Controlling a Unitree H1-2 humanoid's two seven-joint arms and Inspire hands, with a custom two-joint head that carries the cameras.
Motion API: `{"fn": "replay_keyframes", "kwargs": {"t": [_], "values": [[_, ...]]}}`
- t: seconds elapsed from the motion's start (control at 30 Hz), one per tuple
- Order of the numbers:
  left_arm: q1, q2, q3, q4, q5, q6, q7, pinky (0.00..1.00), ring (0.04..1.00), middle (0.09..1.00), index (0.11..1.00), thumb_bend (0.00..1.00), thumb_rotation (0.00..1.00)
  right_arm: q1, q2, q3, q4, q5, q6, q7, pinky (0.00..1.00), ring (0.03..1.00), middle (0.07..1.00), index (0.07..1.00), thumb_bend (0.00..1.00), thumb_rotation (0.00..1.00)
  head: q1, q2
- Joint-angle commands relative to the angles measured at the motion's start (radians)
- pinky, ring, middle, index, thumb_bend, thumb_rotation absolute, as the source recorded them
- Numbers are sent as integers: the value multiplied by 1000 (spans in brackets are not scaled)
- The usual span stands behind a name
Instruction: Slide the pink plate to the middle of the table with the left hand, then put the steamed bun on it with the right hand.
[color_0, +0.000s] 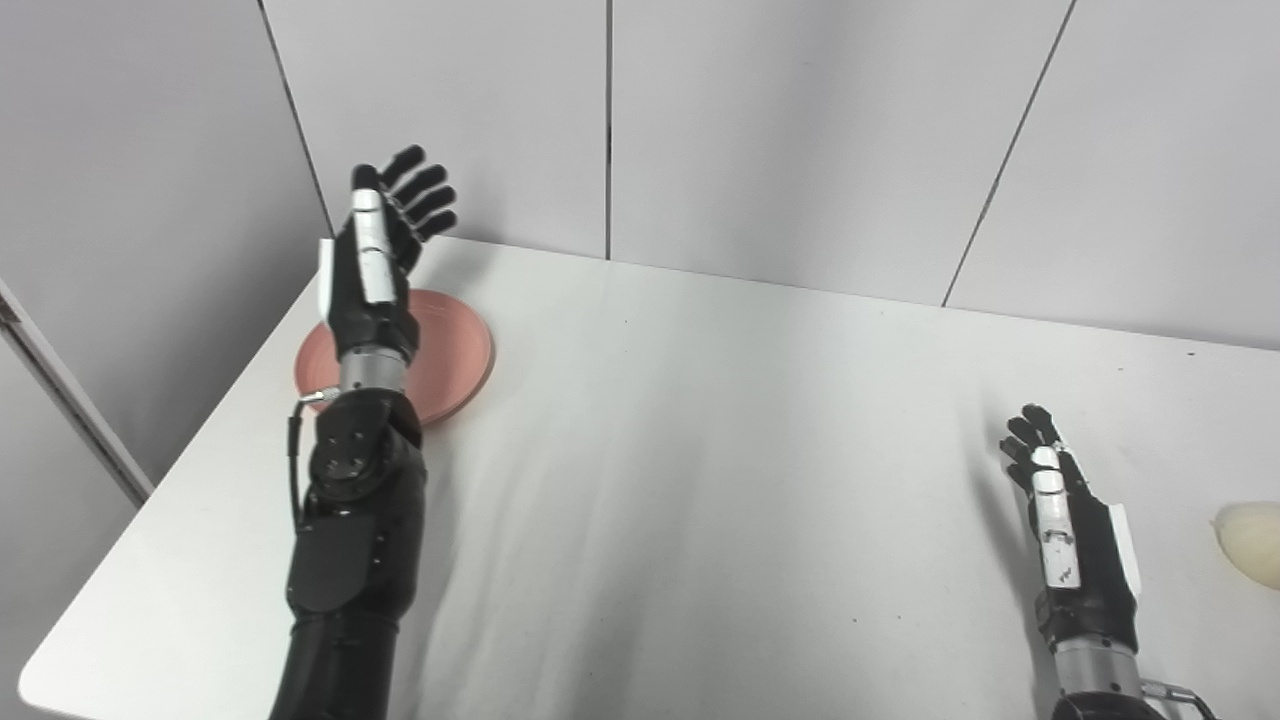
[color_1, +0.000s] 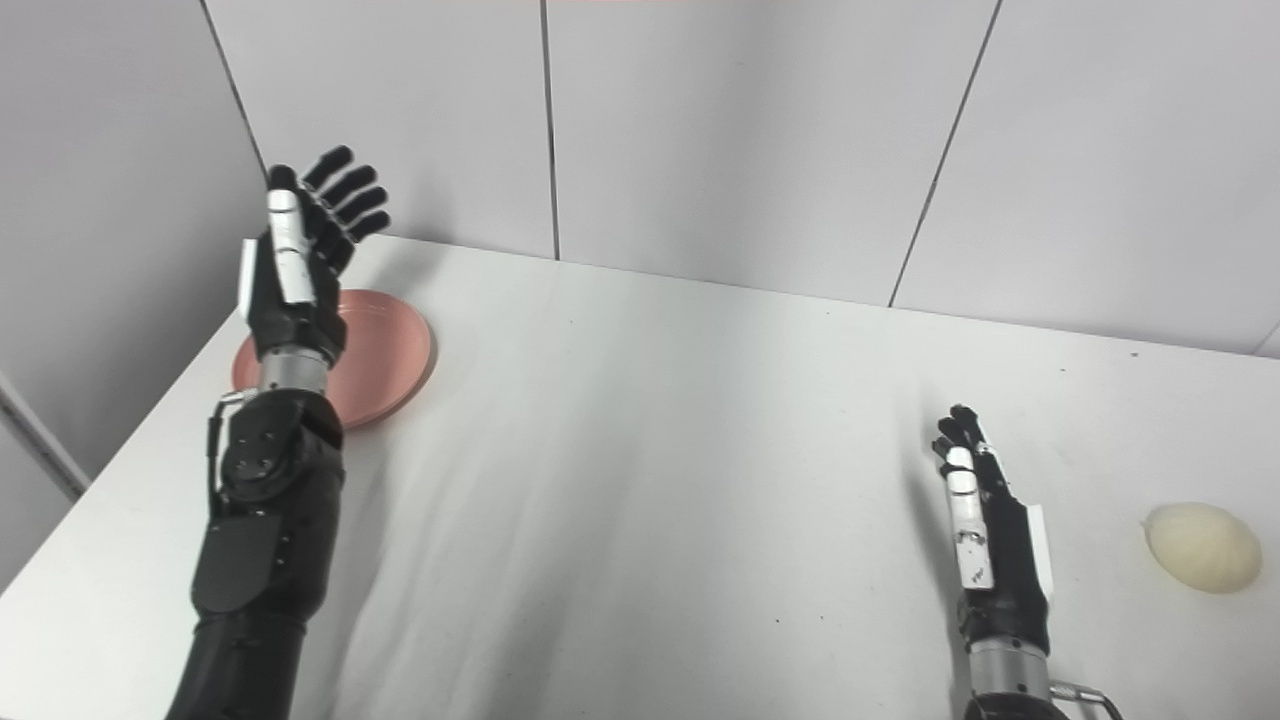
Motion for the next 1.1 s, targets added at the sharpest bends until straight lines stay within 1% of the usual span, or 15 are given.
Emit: {"fn": "replay_keyframes", "kwargs": {"t": [0.0, 0.17, 0.27, 0.4, 0.53, 0.6, 0.7, 0.93, 1.07], "values": [[-53, 36, 9, -19, -8, -3, 10, 706, 726, 736, 733, 698, 1000, -14, 0, -2, -11, -2, -47, -3, 917, 889, 897, 899, 302, 1000, 1, 1], [-66, 89, 46, 61, -20, -54, 3, 720, 724, 740, 741, 695, 1000, -12, -4, -2, -13, 5, -48, 5, 922, 893, 902, 904, 309, 1000, 4, 1], [-72, 120, 59, 110, -7, -77, 10, 722, 725, 739, 741, 684, 1000, -12, -3, -1, -18, -2, -42, 1, 920, 896, 902, 903, 310, 1000, 5, 2], [-72, 175, 59, 186, -2, -110, -13, 770, 743, 741, 742, 722, 1000, -10, -4, -2, -27, 0, -31, 3, 916, 893, 899, 903, 315, 1000, 8, 3], [-77, 214, 56, 263, -3, -174, -17, 723, 732, 730, 731, 744, 1000, -10, -5, -2, -29, 6, -32, 7, 930, 900, 907, 911, 292, 1000, 10, 3], [-78, 235, 53, 304, -7, -198, -27, 718, 734, 730, 732, 781, 1000, -8, -5, -1, -36, 10, -26, 9, 939, 907, 911, 914, 301, 1000, 11, 3], [-78, 261, 50, 358, -13, -229, -42, 756, 743, 735, 737, 813, 1000, -7, -6, -1, -36, 10, -29, 10, 943, 910, 913, 917, 294, 1000, 13, 3], [-88, 292, 55, 458, -30, -303, -76, 767, 764, 756, 753, 844, 1000, -10, -7, -2, -34, 8, -31, 6, 940, 906, 907, 911, 292, 1000, 15, 5], [-90, 315, 44, 497, -28, -316, -100, 793, 789, 779, 777, 856, 1000, -8, -3, -3, -43, 8, -23, 2, 940, 903, 907, 911, 287, 999, 16, 4]]}}
